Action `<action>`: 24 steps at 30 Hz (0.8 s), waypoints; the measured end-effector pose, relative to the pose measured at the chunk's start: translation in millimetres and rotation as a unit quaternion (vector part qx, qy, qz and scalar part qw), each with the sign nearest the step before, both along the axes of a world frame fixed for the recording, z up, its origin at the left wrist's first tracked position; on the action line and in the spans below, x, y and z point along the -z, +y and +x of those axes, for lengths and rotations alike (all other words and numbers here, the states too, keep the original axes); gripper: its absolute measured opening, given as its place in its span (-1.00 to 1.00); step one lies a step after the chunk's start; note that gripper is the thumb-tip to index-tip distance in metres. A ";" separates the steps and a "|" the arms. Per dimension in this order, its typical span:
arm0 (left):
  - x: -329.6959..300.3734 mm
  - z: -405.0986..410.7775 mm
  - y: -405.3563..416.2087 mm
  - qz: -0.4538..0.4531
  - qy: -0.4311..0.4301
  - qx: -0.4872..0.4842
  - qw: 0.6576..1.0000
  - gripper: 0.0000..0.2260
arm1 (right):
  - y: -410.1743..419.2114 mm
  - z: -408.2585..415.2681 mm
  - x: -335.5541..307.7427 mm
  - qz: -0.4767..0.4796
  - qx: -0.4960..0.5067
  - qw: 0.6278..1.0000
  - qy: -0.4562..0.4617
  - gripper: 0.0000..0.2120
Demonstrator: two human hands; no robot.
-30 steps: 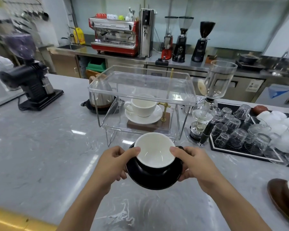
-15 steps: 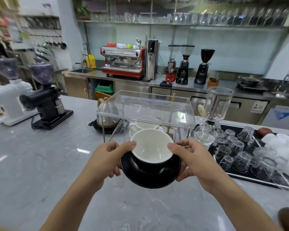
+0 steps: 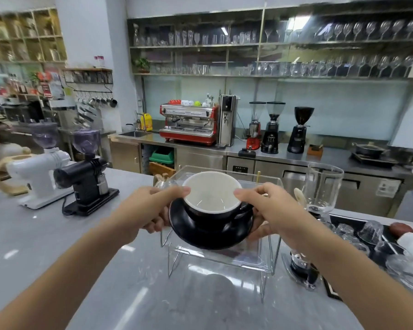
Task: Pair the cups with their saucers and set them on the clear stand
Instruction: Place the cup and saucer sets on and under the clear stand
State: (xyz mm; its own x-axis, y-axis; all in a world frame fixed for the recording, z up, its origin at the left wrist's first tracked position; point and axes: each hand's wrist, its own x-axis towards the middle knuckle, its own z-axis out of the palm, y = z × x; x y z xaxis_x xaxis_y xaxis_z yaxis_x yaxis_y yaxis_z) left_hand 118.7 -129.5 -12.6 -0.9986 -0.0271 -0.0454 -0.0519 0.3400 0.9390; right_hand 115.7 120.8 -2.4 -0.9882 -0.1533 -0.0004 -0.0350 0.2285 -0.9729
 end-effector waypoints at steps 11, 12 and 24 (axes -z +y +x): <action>-53.5 -57.8 -22.2 -0.088 -0.046 0.025 0.995 -0.56 | -21.9 -70.7 -42.5 0.058 -0.025 0.998 0.008 -0.62; -56.2 -63.5 -22.8 -0.092 -0.050 0.025 0.994 -0.56 | -23.5 -76.9 -44.3 0.059 -0.024 0.998 0.007 -0.61; -54.2 -142.5 -18.2 -0.135 -0.099 0.011 0.986 -0.59 | -31.1 -160.2 -27.4 0.060 0.035 0.997 -0.035 -0.52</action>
State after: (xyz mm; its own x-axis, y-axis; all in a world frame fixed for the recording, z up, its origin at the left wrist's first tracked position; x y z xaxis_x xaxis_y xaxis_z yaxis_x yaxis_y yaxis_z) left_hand -23.8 -147.8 41.6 -0.9714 -0.0434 -0.2334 -0.2147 0.5794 0.7862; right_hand -44.5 89.7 25.0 -0.9933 -0.0796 -0.0835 0.0514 0.3423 -0.9382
